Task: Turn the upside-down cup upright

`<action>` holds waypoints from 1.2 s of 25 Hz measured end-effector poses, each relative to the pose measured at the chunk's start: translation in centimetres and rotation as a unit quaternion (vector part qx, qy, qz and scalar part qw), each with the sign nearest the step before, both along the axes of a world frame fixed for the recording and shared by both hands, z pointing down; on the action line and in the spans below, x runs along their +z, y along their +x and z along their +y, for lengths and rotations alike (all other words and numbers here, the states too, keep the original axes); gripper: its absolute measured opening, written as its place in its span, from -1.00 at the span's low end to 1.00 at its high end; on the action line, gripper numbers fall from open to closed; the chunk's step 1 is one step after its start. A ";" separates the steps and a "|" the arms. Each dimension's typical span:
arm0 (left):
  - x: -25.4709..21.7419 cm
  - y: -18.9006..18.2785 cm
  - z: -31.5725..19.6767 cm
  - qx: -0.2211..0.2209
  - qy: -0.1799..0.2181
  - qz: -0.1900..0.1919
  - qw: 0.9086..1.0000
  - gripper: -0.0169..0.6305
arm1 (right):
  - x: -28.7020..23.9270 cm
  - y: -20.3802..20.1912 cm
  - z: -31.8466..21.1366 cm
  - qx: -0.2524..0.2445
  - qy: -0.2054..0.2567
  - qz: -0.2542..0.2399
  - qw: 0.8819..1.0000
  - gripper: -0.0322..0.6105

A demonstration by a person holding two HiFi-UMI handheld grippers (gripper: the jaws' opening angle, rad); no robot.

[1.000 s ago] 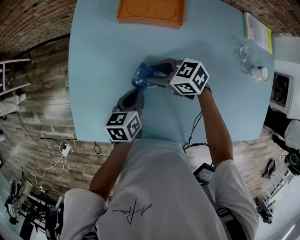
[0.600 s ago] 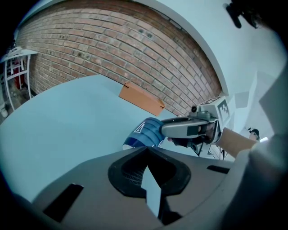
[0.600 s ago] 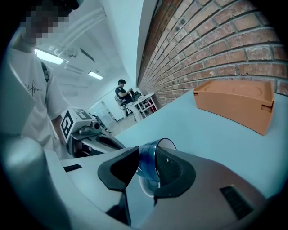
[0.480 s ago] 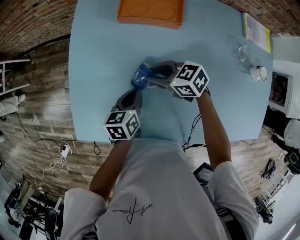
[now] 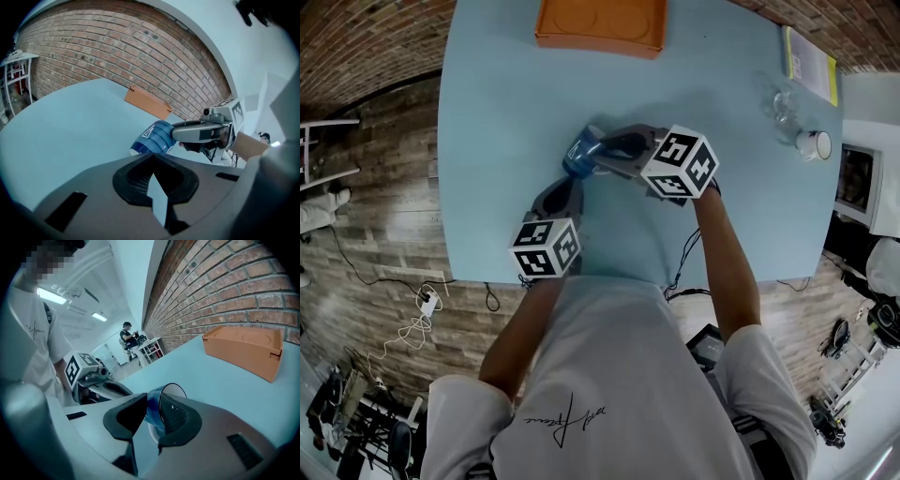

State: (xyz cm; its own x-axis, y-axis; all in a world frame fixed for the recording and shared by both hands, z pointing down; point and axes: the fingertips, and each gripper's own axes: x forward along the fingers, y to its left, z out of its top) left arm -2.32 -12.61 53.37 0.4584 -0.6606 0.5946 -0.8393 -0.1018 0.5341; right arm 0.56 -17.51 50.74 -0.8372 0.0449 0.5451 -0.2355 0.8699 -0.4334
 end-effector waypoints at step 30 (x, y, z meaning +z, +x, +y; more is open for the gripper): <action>1.4 -0.3 0.1 -0.001 -0.011 -0.003 1.000 -0.92 | -1.5 -0.4 2.2 -0.010 0.021 0.000 1.000 -0.75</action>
